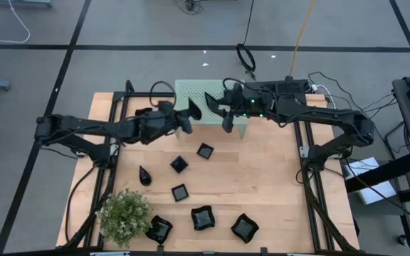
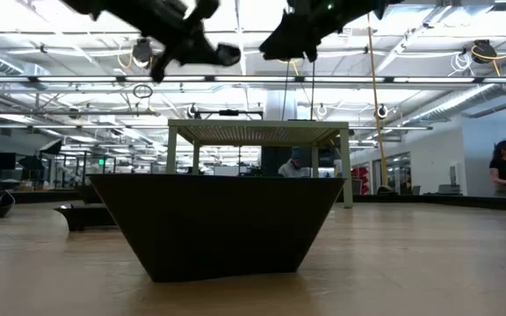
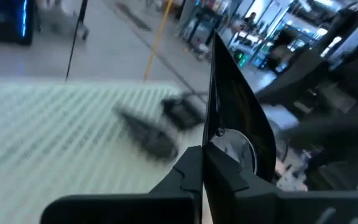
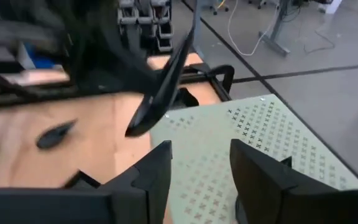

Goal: Pick & Place Mini shaped plates
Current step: Stack the black drop-shaped plate on the shelf

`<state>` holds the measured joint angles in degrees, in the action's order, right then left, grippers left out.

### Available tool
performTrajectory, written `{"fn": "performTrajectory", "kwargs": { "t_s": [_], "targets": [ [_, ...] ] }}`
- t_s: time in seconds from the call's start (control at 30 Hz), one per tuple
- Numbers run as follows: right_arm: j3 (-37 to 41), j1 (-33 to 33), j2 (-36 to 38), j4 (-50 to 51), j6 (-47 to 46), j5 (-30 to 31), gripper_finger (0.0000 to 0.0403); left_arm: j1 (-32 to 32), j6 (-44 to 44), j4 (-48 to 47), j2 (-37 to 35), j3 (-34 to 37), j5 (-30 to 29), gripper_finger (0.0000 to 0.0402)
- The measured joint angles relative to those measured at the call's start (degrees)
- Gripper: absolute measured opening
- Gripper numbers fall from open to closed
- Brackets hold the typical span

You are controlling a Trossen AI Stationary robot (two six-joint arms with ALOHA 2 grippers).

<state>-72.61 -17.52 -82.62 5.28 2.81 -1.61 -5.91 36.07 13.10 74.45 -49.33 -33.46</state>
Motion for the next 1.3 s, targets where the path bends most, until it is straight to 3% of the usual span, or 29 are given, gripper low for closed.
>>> {"fn": "performTrajectory", "kwargs": {
  "t_s": [0.1,0.37,0.83,1.1,1.3],
  "targets": [
    [0.0,0.3,-1.3,-2.8,3.4,0.4,0.0161,-0.5,-3.8,-0.2,1.9,-3.3,-1.5,0.0008],
    [0.0,3.4,-1.6,-6.9,13.2,9.2,0.0157,-0.6,-7.8,0.0,3.2,-5.7,-7.1,0.0005],
    [-0.1,4.2,-4.5,-16.0,3.6,12.3,0.0155,-0.3,-8.7,1.8,3.2,-5.7,-6.8,0.0017],
    [-0.1,5.3,-5.9,-17.5,4.2,15.1,0.0155,-0.3,-9.3,1.5,3.2,-5.7,-4.2,0.0005],
    [0.0,5.3,-5.9,-17.5,4.4,15.1,0.0136,-0.3,-9.1,1.6,3.2,-5.7,-4.1,0.0021]
  ]
}}
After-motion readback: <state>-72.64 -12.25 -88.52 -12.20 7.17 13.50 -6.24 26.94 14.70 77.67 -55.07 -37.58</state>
